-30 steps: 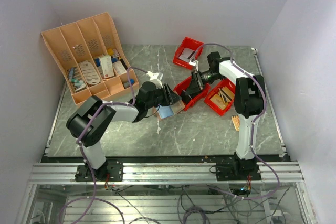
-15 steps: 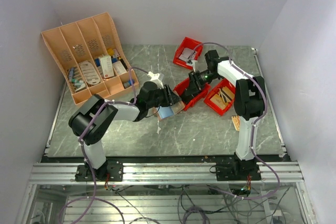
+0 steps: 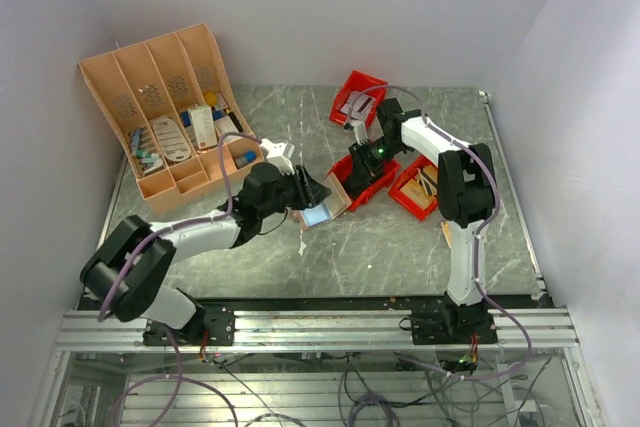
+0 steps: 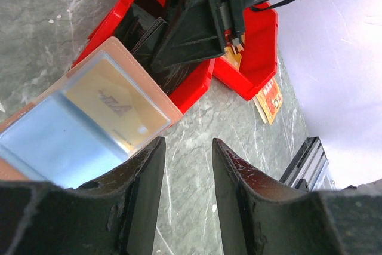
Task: Put the credit cards into the card holder
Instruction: Pick up the credit card from the storage box.
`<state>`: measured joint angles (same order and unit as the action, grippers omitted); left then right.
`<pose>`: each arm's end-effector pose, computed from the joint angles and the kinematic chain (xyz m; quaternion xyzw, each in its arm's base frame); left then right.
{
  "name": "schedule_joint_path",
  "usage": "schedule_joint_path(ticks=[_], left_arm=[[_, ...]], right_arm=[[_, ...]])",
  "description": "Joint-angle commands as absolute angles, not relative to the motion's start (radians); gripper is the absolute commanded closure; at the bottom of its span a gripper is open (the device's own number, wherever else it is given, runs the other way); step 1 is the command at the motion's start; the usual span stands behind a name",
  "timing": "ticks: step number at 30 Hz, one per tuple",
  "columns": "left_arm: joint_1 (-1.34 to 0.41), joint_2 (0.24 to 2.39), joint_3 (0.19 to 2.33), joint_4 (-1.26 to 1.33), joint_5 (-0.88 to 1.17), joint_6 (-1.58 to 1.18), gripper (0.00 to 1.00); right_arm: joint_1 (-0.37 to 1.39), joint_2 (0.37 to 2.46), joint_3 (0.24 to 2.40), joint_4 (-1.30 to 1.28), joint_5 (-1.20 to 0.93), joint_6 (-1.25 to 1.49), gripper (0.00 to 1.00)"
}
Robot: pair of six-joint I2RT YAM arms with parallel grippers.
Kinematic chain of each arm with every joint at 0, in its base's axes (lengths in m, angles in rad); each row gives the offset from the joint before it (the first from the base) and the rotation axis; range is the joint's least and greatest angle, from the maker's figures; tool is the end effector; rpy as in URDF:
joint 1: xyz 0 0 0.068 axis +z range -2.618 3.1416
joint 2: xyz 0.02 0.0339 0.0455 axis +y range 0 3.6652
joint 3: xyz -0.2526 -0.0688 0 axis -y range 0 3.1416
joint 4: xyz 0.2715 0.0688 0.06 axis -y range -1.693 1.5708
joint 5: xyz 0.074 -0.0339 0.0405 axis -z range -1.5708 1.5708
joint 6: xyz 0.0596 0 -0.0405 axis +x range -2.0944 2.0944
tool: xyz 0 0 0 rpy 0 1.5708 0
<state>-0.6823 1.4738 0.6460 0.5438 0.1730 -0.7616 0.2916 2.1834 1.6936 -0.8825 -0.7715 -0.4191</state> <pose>0.2658 -0.2292 0.1684 0.0202 0.7985 -0.4468 0.4029 0.4249 0.1709 0.1310 -0.3557 0.8514 0.3678 0.1155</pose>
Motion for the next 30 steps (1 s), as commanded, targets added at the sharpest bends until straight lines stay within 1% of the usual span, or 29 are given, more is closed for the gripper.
schedule_joint_path(ticks=[1, 3, 4, 6, 7, 12, 19, 22, 25, 30], left_arm=[[-0.686, 1.378, 0.611, 0.461, 0.105, -0.722, 0.51], [-0.684, 1.340, 0.598, 0.441, 0.092, -0.717, 0.51], [-0.685, 1.324, 0.591, 0.431, 0.087, -0.718, 0.51], [-0.686, 1.294, 0.580, 0.416, 0.078, -0.716, 0.51], [-0.686, 1.276, 0.571, 0.407, 0.071, -0.716, 0.51], [-0.686, 1.213, 0.537, 0.380, 0.052, -0.723, 0.51], [-0.685, 1.159, 0.509, 0.354, 0.029, -0.722, 0.51], [-0.685, 1.151, 0.510, 0.344, 0.023, -0.718, 0.51], [-0.685, 1.149, 0.508, 0.341, 0.020, -0.717, 0.51], [-0.684, 1.152, 0.507, 0.341, 0.019, -0.714, 0.50]], right_arm=[[0.301, 2.216, 1.708, -0.878, -0.713, -0.422, 0.79], [0.304, 2.220, 1.706, -0.877, -0.712, -0.423, 0.81], [0.305, 2.221, 1.706, -0.876, -0.716, -0.423, 0.84], [0.300, 2.213, 1.711, -0.870, -0.728, -0.416, 0.97], [0.294, 2.201, 1.718, -0.866, -0.737, -0.412, 1.00], [0.242, 2.175, 1.781, -0.871, -0.803, -0.386, 1.00], [0.206, 2.239, 1.830, -0.928, -0.914, -0.382, 1.00], [0.206, 2.254, 1.829, -0.933, -0.931, -0.381, 0.89], [0.206, 2.262, 1.829, -0.938, -0.948, -0.380, 0.82], [0.205, 2.273, 1.822, -0.942, -0.967, -0.381, 0.80]])
